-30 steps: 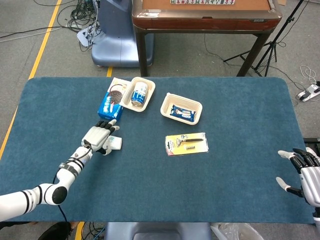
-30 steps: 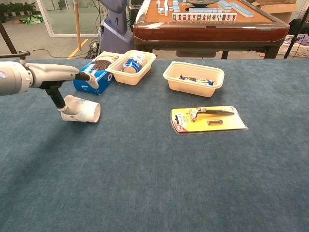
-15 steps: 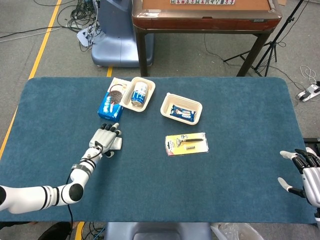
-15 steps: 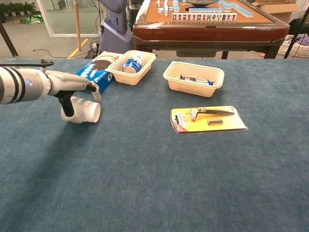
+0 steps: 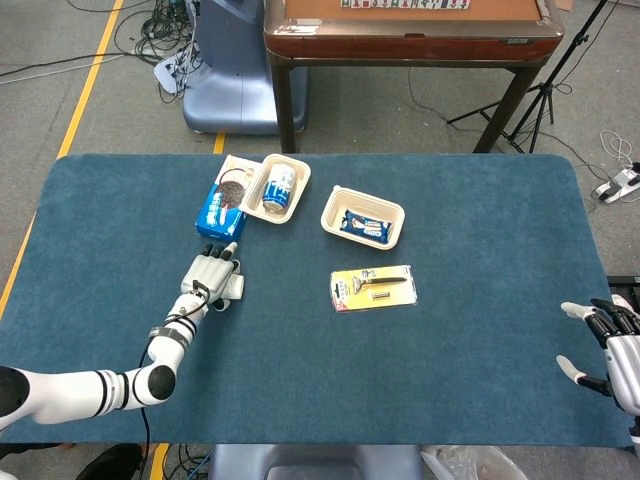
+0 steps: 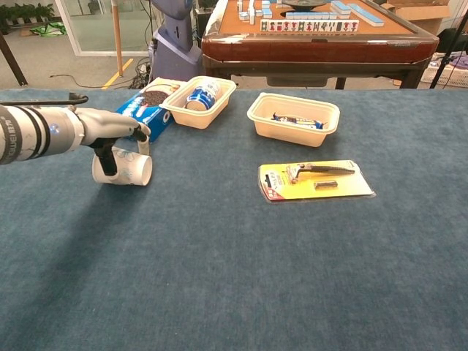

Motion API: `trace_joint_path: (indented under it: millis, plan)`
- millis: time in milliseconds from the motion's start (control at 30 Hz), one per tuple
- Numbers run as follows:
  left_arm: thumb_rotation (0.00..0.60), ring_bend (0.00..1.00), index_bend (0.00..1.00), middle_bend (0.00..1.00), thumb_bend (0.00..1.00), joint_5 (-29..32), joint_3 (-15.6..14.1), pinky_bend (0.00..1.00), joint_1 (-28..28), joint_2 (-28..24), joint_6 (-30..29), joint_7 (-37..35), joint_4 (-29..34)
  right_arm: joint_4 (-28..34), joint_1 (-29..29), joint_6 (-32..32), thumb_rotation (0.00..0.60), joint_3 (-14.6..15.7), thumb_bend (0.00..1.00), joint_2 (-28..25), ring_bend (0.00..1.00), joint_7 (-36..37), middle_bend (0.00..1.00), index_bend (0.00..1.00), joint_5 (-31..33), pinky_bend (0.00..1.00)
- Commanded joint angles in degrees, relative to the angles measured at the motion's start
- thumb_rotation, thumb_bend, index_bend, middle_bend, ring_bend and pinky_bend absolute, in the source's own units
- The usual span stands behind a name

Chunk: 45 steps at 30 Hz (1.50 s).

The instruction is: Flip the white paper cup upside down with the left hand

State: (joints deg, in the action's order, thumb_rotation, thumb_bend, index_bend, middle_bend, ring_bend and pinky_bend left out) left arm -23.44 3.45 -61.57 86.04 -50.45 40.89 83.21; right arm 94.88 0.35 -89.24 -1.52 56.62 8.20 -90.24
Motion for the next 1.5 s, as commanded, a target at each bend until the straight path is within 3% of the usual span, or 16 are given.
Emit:
trace_joint_path:
  millis: [33, 167, 333, 600, 867, 1133, 1500]
  plan:
    - [0.600, 0.00, 0.33, 0.00, 0.22, 0.0, 0.1, 0.00, 0.1, 0.2, 0.1, -0.2, -0.3, 0.0, -0.1, -0.1, 0.600, 0.0, 0.18, -0.1, 0.15, 0.0, 0.32, 0.28, 0.0, 0.19]
    - [0.600, 0.00, 0.35, 0.00, 0.22, -1.0, 0.7, 0.00, 0.7, 0.3, 0.5, -1.8, -0.6, 0.1, -0.3, -0.2, 0.600, 0.0, 0.18, -0.1, 0.15, 0.0, 0.32, 0.28, 0.2, 0.19]
    - [0.600, 0.00, 0.35, 0.00, 0.22, -5.7, 3.3, 0.00, 3.0, -0.6, 1.5, -8.9, -0.6, 0.1, -0.4, -0.3, 0.600, 0.0, 0.18, -0.1, 0.15, 0.0, 0.32, 0.28, 0.3, 0.19]
    - [0.600, 0.00, 0.36, 0.00, 0.22, -18.1, 8.3, 0.00, 9.1, -1.3, 4.9, -28.0, -2.4, 0.4, -0.4, -0.3, 0.600, -0.1, 0.18, -0.1, 0.15, -0.3, 0.32, 0.28, 0.2, 0.19]
    - [0.600, 0.00, 0.36, 0.00, 0.22, -28.7, 10.4, 0.00, 14.5, -0.1, 7.8, -45.5, -5.9, 0.9, -0.3, -0.3, 0.600, -0.1, 0.18, -0.2, 0.15, -0.8, 0.32, 0.28, 0.1, 0.19]
    - [0.600, 0.00, 0.36, 0.00, 0.22, -35.0, 11.1, 0.00, 17.8, 4.0, 7.4, -56.9, -11.2, 1.4, -0.4, -0.4, 0.600, -0.2, 0.18, -0.2, 0.15, -1.6, 0.32, 0.28, 0.0, 0.19]
    - [0.600, 0.00, 0.35, 0.00, 0.22, -40.6, 10.1, 0.00, 20.4, 6.9, 5.4, -63.1, -16.4, 2.2, -0.6, -0.5, 0.600, -0.1, 0.18, -0.6, 0.15, -2.3, 0.32, 0.28, -0.1, 0.19]
